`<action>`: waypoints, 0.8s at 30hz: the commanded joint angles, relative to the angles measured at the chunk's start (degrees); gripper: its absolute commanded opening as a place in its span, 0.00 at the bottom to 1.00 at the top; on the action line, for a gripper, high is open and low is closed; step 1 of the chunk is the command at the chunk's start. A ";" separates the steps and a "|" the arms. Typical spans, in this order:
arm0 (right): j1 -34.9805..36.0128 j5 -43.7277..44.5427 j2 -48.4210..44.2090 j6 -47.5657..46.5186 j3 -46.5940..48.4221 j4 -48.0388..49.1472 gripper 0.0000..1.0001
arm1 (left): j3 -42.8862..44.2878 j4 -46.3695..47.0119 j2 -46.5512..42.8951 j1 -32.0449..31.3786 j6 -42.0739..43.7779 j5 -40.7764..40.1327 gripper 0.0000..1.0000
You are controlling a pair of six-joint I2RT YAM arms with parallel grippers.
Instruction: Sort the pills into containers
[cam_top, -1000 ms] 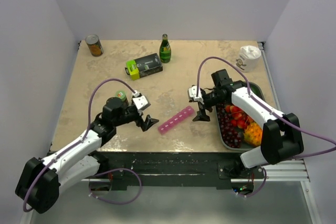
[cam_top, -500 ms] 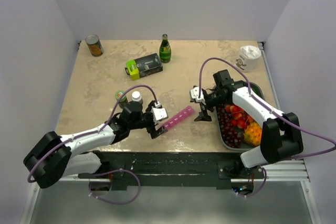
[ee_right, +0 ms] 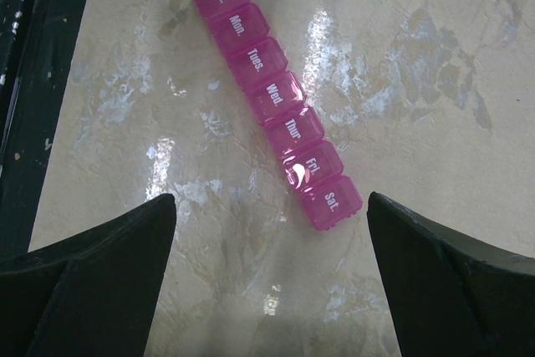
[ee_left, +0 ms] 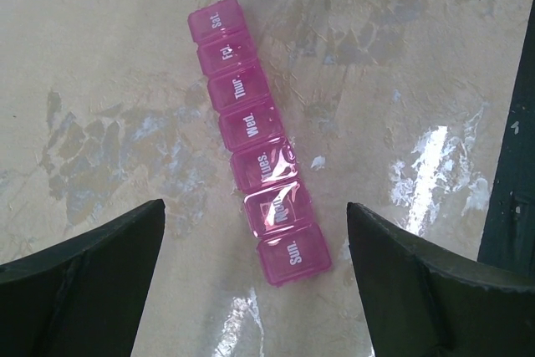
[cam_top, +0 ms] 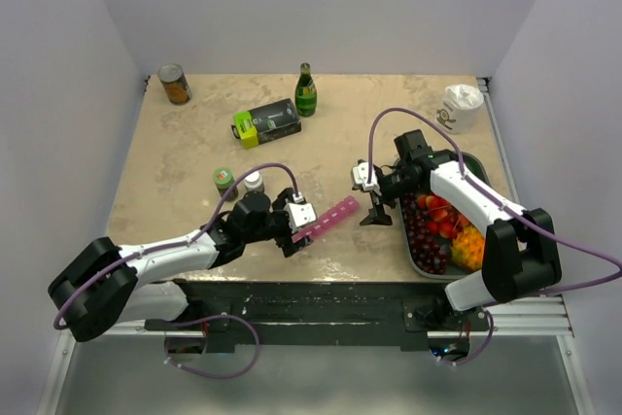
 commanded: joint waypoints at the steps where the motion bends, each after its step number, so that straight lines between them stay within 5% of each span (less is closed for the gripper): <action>1: -0.07 -0.70 -0.20 -1.35 -0.48 0.05 0.99 | 2.08 5.37 1.39 -0.74 0.65 -1.90 0.94; 24: -0.07 0.00 0.67 -1.79 -1.09 0.40 0.99 | 2.87 11.44 9.73 -3.29 1.27 -3.84 0.93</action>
